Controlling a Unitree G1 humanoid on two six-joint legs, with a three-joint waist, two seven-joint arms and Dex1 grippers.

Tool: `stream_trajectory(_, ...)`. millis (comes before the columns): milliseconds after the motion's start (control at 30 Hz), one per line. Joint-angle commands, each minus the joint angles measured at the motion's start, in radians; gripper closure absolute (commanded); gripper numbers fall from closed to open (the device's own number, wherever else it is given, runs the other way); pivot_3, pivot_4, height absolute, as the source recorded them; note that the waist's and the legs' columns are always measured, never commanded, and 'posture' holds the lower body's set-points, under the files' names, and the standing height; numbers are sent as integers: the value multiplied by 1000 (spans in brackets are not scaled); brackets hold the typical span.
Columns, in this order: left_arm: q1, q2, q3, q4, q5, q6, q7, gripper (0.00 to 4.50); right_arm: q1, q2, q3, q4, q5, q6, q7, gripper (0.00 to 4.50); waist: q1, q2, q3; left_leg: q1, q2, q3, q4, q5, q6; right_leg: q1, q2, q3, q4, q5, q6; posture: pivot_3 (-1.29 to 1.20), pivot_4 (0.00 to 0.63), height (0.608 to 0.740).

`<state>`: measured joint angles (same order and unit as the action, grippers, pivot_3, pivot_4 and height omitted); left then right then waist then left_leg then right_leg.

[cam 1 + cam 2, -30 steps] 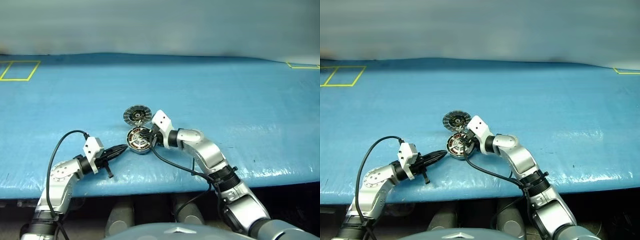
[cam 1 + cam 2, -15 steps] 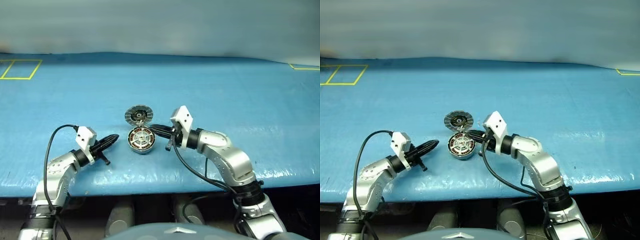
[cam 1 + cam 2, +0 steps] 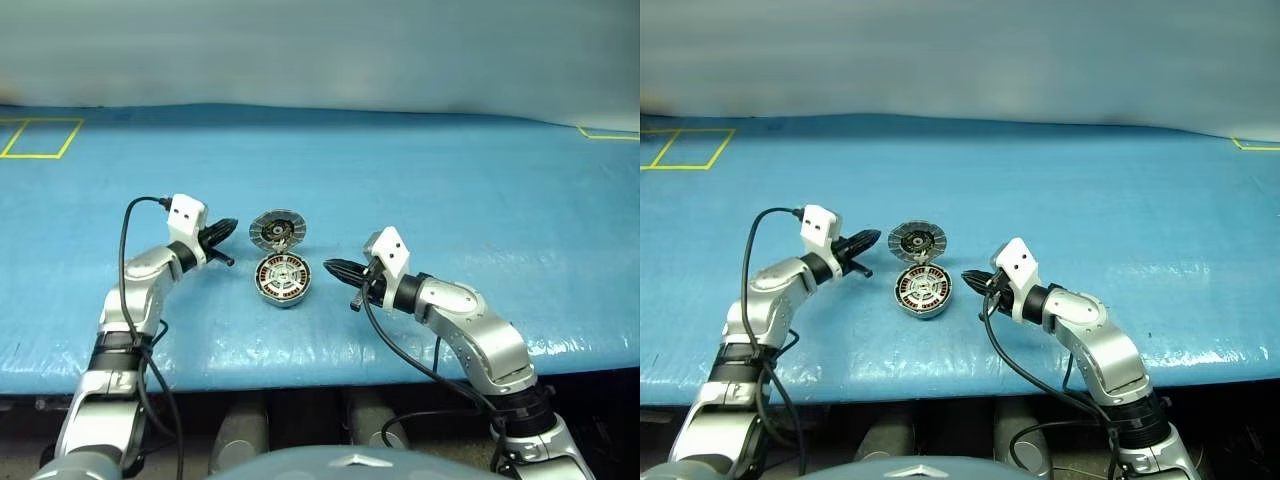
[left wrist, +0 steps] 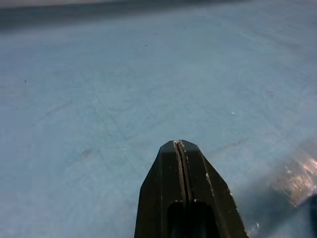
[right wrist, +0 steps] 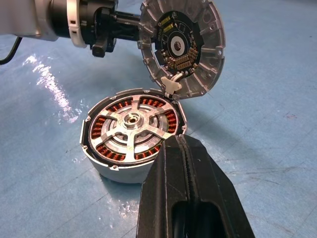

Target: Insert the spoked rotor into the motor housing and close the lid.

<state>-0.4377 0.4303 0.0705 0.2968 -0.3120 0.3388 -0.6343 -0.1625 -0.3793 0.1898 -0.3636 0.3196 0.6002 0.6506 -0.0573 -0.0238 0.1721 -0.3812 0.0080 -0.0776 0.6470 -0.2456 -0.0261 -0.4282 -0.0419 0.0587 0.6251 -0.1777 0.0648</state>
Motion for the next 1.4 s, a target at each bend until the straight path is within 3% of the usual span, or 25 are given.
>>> stream_trajectory(33, -138, -16, 49, 63, -100, 36, -108, 4500, -2, 1, 7, -27, -9, -17, -15, 4478, 1, -1, 1, 0, 0, 0, 0, 0, 0, 0, 0, 0, 0, 0, 0, 0, 150, 740)
stream_trajectory(200, -255, 5, 31, 125, -152, 126, -261, 4500, -1, 1, 11, -27, -17, -22, -26, 4478, -5, -1, 1, -1, 0, 0, 0, 0, 0, 0, 0, 0, 0, 1, 1, 0, 150, 740)
stream_trajectory(333, -313, 36, -32, 190, -127, 190, -386, 4500, 6, 6, 5, -32, -27, -26, -52, 4478, -9, -1, 1, -1, 0, 0, -1, 0, 0, 0, 0, 0, 0, 0, 1, 0, 150, 740)
stream_trajectory(567, -338, 45, -115, 265, -46, 173, -460, 4500, 11, 15, -11, -38, -23, -28, -75, 4478, -6, -2, 1, -1, 0, 0, 0, 0, 0, 0, 0, 1, 0, 0, 1, 0, 150, 740)
stream_trajectory(967, -253, 43, -95, 151, -103, 192, -599, 4500, 15, 0, -12, -12, -28, -19, -69, 4478, -3, -2, 1, -1, 0, 0, 0, 0, 0, -1, 0, 1, 0, 0, 1, 0, 150, 740)
stream_trajectory(1400, -101, 49, -200, -10, -85, 229, -645, 4500, 2, 13, -20, 13, -41, -25, -99, 4478, -3, -2, 1, -1, 0, 0, 1, 0, 0, 0, 0, 1, 0, 0, 0, 0, 150, 740)
